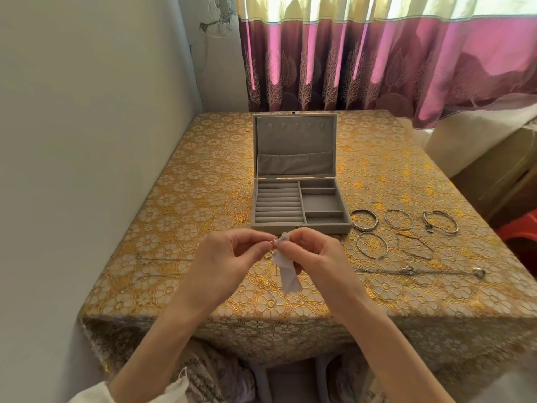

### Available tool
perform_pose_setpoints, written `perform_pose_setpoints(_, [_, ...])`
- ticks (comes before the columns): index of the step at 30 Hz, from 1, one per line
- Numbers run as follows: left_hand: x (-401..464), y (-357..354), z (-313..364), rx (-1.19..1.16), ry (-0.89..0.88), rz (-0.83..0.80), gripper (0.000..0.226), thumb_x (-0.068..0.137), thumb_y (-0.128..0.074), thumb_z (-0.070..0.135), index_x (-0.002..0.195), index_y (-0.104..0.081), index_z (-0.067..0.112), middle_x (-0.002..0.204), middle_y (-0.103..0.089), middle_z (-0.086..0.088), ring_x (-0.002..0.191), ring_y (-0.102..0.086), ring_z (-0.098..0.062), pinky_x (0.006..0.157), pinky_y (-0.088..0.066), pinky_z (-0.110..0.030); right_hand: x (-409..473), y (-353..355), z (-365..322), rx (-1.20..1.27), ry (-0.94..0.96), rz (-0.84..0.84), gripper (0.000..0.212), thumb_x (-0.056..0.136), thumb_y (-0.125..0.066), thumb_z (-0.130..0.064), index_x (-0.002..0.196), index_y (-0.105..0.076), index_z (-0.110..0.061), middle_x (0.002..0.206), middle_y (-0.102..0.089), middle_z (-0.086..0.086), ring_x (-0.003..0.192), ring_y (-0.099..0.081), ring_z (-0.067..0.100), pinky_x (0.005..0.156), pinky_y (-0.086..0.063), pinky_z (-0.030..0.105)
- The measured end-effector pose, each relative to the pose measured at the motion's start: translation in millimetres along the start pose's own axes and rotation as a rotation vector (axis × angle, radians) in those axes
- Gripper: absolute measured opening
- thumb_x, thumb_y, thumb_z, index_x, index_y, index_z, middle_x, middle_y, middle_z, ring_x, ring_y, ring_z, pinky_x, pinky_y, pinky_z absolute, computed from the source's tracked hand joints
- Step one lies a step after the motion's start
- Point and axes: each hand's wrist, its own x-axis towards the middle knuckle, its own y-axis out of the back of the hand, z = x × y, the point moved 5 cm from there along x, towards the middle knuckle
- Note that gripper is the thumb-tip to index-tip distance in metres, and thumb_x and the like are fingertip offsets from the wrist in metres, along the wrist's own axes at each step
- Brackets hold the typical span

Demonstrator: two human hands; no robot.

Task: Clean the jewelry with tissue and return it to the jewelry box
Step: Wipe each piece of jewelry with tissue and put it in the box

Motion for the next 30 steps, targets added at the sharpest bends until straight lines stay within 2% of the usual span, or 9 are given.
perform_pose_setpoints(3, [-1, -1, 3, 0.099, -0.046, -0.021, 0.012, 0.079, -0.067, 0.019, 0.090, -0.072, 0.023, 0.077, -0.073, 0.009, 0.074, -0.067, -0.002, 0.070, -0.055, -0.018, -1, 3, 0, -0.055, 0.001, -0.015, 0.010, 0.085, -0.062, -0.020, 0.083, -0.066, -0.011, 0.076, -0.064, 0.005, 0.069, -0.057, 0.012, 0.064, -0.044, 0.022])
perform_pose_setpoints(7, [0, -2, 7, 0.129, -0.080, -0.020, 0.013, 0.080, -0.066, 0.021, 0.091, -0.072, 0.020, 0.077, -0.072, 0.011, 0.075, -0.066, 0.003, 0.069, -0.052, -0.013, -2, 5, 2, -0.061, -0.002, -0.027, 0.011, 0.082, -0.066, -0.021, 0.085, -0.065, -0.011, 0.074, -0.064, 0.003, 0.066, -0.056, 0.008, 0.057, -0.044, 0.018])
perform_pose_setpoints(14, [-2, -3, 11, 0.199, -0.123, -0.047, 0.009, 0.081, -0.066, 0.021, 0.089, -0.071, 0.022, 0.076, -0.071, 0.011, 0.074, -0.066, 0.001, 0.071, -0.055, -0.023, -4, 10, 6, 0.072, -0.031, 0.011, 0.014, 0.077, -0.069, -0.015, 0.089, -0.066, -0.010, 0.077, -0.068, 0.000, 0.070, -0.064, 0.007, 0.059, -0.047, 0.014])
perform_pose_setpoints(19, [-2, -4, 12, 0.267, -0.159, -0.057, 0.010, 0.082, -0.066, 0.021, 0.086, -0.069, 0.029, 0.073, -0.069, 0.013, 0.072, -0.064, 0.001, 0.066, -0.052, -0.020, -4, 12, 3, 0.039, -0.010, 0.005, 0.020, 0.073, -0.069, -0.027, 0.083, -0.071, -0.010, 0.068, -0.067, -0.001, 0.063, -0.060, 0.006, 0.056, -0.045, 0.014])
perform_pose_setpoints(21, [-2, -4, 15, 0.302, -0.185, -0.061, 0.013, 0.083, -0.066, 0.019, 0.085, -0.067, 0.031, 0.072, -0.067, 0.014, 0.072, -0.062, 0.000, 0.065, -0.050, -0.017, -5, 12, -1, -0.030, 0.050, 0.003, 0.019, 0.073, -0.068, -0.031, 0.081, -0.072, -0.015, 0.068, -0.068, 0.000, 0.062, -0.059, 0.010, 0.056, -0.045, 0.017])
perform_pose_setpoints(23, [0, -4, 16, 0.320, -0.201, -0.057, 0.014, 0.084, -0.065, 0.016, 0.084, -0.067, 0.030, 0.072, -0.065, 0.014, 0.072, -0.060, 0.000, 0.062, -0.047, -0.014, -6, 13, -3, -0.227, 0.136, 0.018, 0.010, 0.078, -0.068, -0.028, 0.082, -0.072, -0.020, 0.070, -0.068, 0.001, 0.064, -0.059, 0.018, 0.055, -0.044, 0.023])
perform_pose_setpoints(25, [0, -4, 16, 0.346, -0.201, -0.056, 0.011, 0.084, -0.065, 0.014, 0.084, -0.068, 0.025, 0.071, -0.063, 0.014, 0.071, -0.057, 0.002, 0.060, -0.043, -0.010, -6, 13, -1, -0.395, 0.203, 0.029, 0.006, 0.081, -0.068, -0.025, 0.084, -0.071, -0.021, 0.072, -0.067, -0.003, 0.065, -0.058, 0.016, 0.056, -0.044, 0.024])
perform_pose_setpoints(27, [1, -4, 14, 0.351, -0.177, -0.052, 0.010, 0.085, -0.064, 0.013, 0.083, -0.068, 0.022, 0.070, -0.063, 0.014, 0.068, -0.056, 0.006, 0.058, -0.041, -0.008, -7, 12, 2, -0.434, 0.221, 0.014, 0.005, 0.083, -0.066, -0.023, 0.085, -0.070, -0.020, 0.071, -0.065, -0.006, 0.062, -0.055, 0.009, 0.054, -0.043, 0.021])
perform_pose_setpoints(30, [4, 3, 11, 0.284, -0.107, -0.019, 0.013, 0.086, -0.062, 0.015, 0.079, -0.064, 0.026, 0.069, -0.064, 0.010, 0.065, -0.059, 0.002, 0.054, -0.043, -0.010, -8, 16, 9, -0.394, 0.158, -0.004, 0.006, 0.084, -0.064, -0.021, 0.080, -0.067, -0.022, 0.064, -0.061, -0.009, 0.055, -0.051, 0.001, 0.048, -0.036, 0.012])
